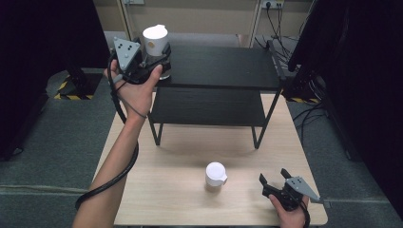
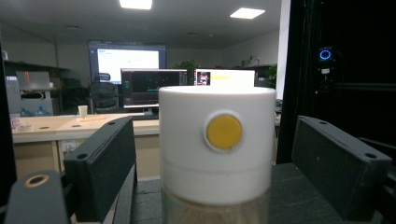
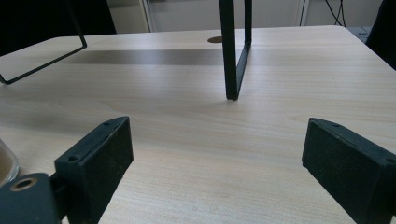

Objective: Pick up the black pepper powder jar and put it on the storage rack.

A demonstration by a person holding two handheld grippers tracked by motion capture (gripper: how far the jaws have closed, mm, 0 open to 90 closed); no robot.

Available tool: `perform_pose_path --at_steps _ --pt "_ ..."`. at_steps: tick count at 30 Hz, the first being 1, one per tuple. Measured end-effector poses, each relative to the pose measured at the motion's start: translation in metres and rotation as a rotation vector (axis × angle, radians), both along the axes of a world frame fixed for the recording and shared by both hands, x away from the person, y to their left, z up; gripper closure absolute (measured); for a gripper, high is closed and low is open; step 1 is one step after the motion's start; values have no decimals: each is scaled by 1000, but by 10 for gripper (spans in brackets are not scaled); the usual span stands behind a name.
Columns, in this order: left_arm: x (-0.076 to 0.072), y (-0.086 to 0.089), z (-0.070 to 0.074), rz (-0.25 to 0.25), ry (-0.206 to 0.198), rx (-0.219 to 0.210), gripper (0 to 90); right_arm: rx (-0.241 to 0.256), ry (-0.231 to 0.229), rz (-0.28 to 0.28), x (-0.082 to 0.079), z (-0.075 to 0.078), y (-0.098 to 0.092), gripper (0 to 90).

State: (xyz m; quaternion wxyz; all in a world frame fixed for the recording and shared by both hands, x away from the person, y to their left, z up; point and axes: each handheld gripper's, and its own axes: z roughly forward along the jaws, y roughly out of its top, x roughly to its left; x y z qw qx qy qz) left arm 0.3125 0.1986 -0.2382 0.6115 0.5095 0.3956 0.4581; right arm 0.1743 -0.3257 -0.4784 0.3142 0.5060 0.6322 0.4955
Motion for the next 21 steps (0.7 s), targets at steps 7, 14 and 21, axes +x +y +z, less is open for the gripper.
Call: perform_pose_path --at_steps 7,14,21 --pt "-17 6 -16 -7 -34 11 132 -3 2 1 0 0 0 90" --pt "-29 6 -34 -1 -47 64 128 -5 1 -1 0 0 1 89" --pt "-36 7 -49 -29 -52 63 126 -6 1 0 0 1 1 90"
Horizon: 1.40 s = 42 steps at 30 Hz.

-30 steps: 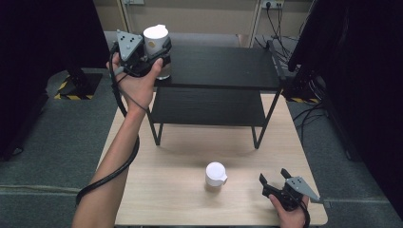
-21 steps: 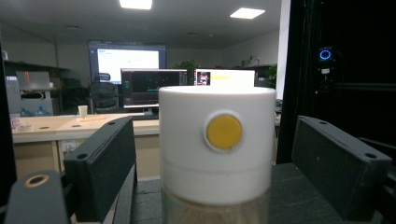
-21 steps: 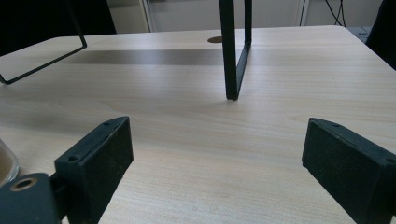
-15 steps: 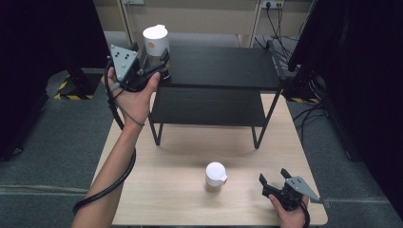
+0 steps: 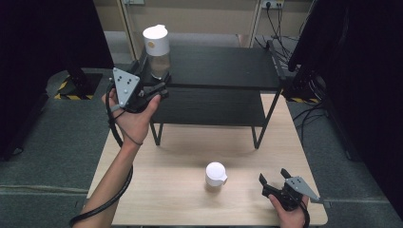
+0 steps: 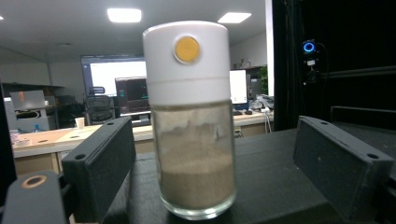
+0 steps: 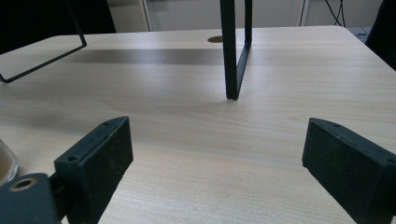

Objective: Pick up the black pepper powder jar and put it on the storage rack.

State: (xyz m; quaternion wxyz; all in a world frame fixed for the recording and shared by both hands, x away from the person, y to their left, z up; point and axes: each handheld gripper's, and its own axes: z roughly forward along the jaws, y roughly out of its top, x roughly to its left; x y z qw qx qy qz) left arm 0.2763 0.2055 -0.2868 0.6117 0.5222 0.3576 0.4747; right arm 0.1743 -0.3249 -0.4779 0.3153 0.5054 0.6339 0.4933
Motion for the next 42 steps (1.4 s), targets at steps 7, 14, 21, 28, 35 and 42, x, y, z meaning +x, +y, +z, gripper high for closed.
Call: perform_pose_path --at_steps 7,14,21,28,35,42 --pt "-8 1 -12 -14 2 4 125 0 0 0 0 0 0 89" --pt "-17 2 -27 -41 1 4 124 -3 -1 1 0 0 0 89" --pt "-25 1 -47 -54 0 13 124 0 -1 0 0 0 0 89" --pt "-30 4 -66 -71 18 12 123 -1 -2 0 0 0 0 89" --pt "-32 6 -83 -85 44 5 122 -3 -2 0 0 0 1 89" --pt "-34 6 -98 -88 68 6 122 -2 -1 0 0 0 0 89"
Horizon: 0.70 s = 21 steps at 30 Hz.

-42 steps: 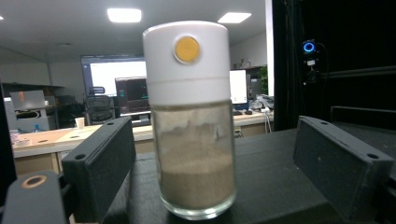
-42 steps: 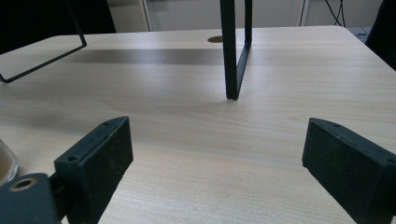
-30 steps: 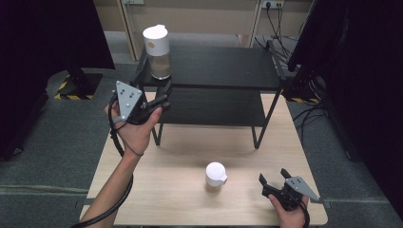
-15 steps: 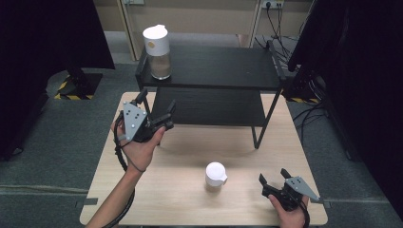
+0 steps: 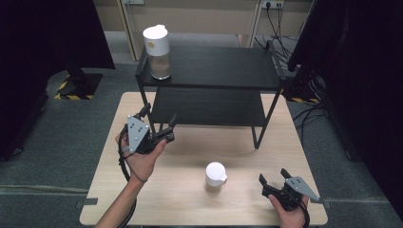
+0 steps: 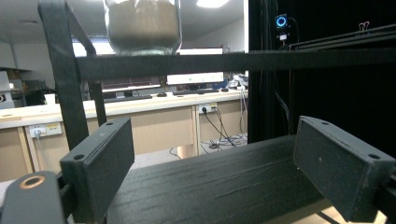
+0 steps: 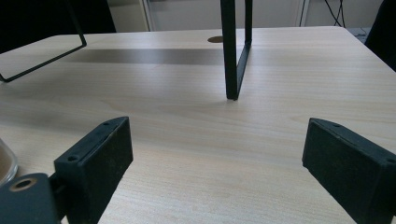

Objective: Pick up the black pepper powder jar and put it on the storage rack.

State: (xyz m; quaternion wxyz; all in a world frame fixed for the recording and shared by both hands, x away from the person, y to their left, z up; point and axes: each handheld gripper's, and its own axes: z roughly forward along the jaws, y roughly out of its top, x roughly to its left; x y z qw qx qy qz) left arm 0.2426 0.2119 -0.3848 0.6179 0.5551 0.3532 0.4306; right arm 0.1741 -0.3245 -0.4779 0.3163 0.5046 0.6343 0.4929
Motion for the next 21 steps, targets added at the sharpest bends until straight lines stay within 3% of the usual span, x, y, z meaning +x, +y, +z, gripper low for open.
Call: perform_pose_path --at_steps 21 --pt "-2 -1 -44 -34 80 34 124 -4 0 0 0 0 1 89"
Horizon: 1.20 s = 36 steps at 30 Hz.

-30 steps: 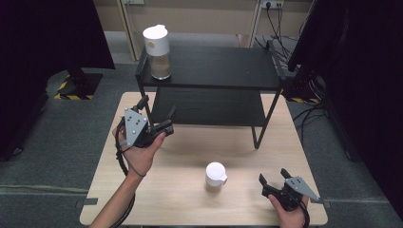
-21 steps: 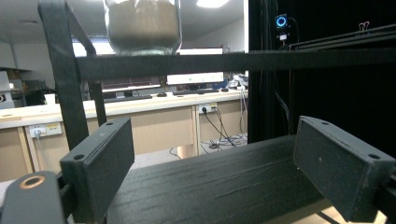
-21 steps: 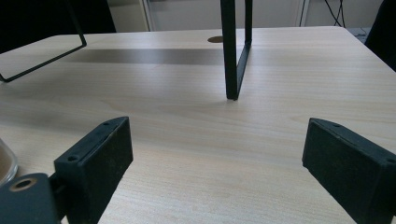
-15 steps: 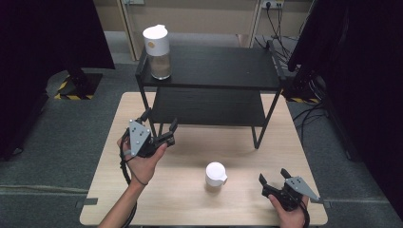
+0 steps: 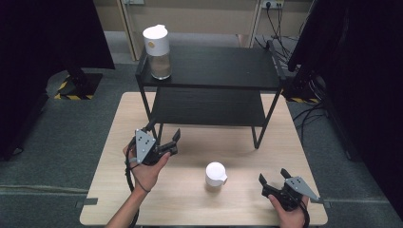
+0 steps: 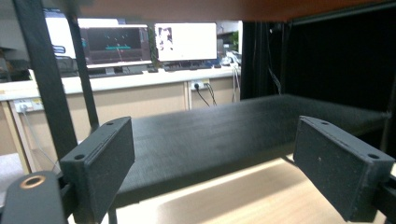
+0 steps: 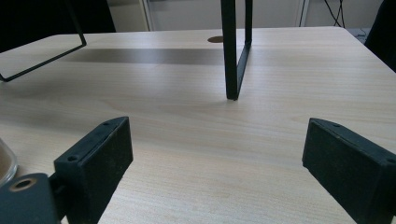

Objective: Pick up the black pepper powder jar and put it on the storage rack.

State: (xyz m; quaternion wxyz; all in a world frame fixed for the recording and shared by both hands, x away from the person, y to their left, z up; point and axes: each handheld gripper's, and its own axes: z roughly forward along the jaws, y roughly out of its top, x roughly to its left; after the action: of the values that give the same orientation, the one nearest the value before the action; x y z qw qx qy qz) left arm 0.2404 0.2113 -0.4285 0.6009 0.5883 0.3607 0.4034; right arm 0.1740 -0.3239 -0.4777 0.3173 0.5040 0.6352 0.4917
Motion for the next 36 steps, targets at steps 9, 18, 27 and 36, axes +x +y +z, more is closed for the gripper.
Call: perform_pose_path --at_steps 9,18,27,36 --pt "-2 3 -23 -16 62 13 124 -1 -2 0 0 0 0 89" --pt "-1 5 -49 -27 151 6 124 -3 -2 1 0 0 0 89" --pt "0 1 -68 -5 200 12 122 0 -5 4 -1 -1 -1 88" --pt "2 -1 -78 -5 236 22 127 -6 -8 5 -1 -1 0 86"
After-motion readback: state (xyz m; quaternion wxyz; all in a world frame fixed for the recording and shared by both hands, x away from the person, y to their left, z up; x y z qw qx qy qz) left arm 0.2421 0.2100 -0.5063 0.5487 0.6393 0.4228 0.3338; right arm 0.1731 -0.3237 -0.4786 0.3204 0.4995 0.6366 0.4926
